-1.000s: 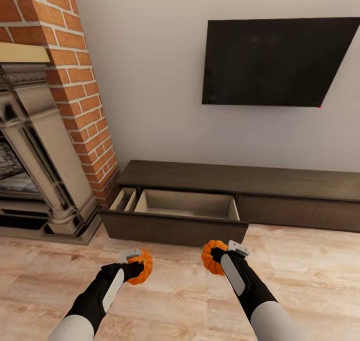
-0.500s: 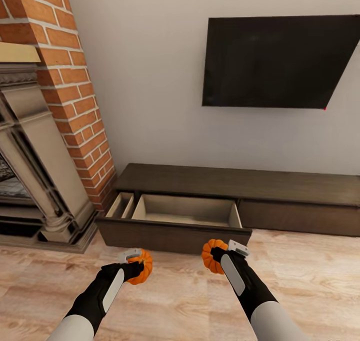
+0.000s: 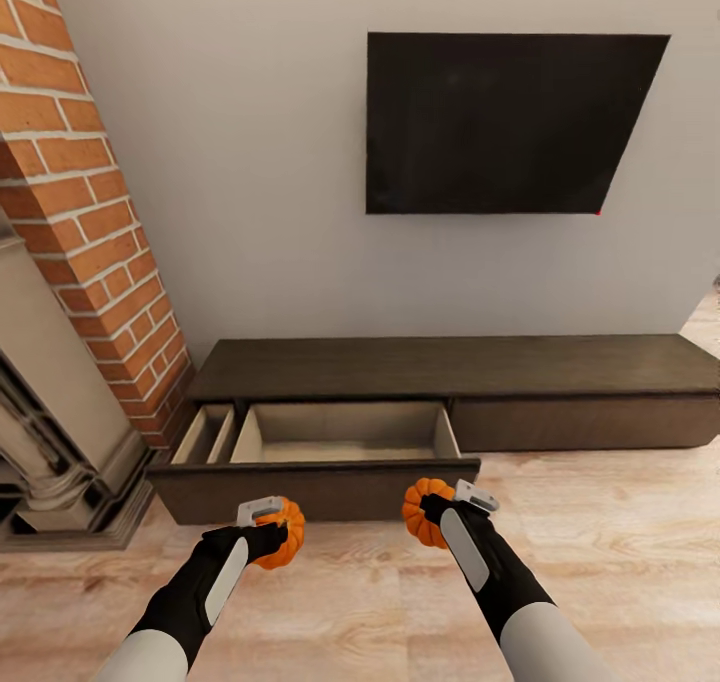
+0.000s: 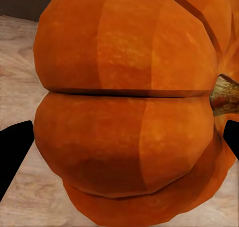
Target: Place each of the two pumpkins and all three candles from the living room inside a cabinet in the living room (use any cabinet), then make sure every cabinet is closed, and position the cauldron so it is next to a table in the living room.
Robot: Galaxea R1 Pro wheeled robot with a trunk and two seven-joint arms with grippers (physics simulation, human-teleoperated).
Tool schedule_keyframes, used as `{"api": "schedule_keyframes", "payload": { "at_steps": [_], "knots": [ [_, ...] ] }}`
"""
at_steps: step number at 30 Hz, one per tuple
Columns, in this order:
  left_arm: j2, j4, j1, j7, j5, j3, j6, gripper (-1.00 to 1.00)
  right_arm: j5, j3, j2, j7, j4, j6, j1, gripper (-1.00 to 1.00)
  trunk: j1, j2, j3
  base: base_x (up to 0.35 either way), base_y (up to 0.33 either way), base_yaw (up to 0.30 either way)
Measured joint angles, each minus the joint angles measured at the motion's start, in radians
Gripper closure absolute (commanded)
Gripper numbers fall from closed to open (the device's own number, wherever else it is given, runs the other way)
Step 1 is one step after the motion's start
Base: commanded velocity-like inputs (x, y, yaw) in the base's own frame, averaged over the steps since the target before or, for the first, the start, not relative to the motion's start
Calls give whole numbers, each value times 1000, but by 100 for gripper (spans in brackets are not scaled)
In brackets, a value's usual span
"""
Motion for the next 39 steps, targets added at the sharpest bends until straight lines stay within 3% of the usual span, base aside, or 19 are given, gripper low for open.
{"api": "schedule_keyframes", "payload": {
  "at_steps": [5, 33, 36, 39],
  "knots": [
    [-1, -26, 0, 3, -1, 3, -1, 100, 0, 6, 1, 0, -1, -2, 0, 100, 0, 0, 0, 46, 28, -8],
    [-1, -53, 0, 12, 0, 6, 11, 100, 11, 14, 5, 0, -3, -8, 0, 100, -107, 196, 88, 0, 0, 0],
    [-2, -52, 0, 12, 2, 6, 12, 100, 7, 14, 6, -2, -3, 29, -1, 100, -118, 217, 97, 0, 0, 0],
    [-3, -52, 0, 11, 2, 6, 12, 100, -3, 12, 7, -1, -3, 128, -1, 100, -130, 238, 106, 0, 0, 0]
  ]
}}
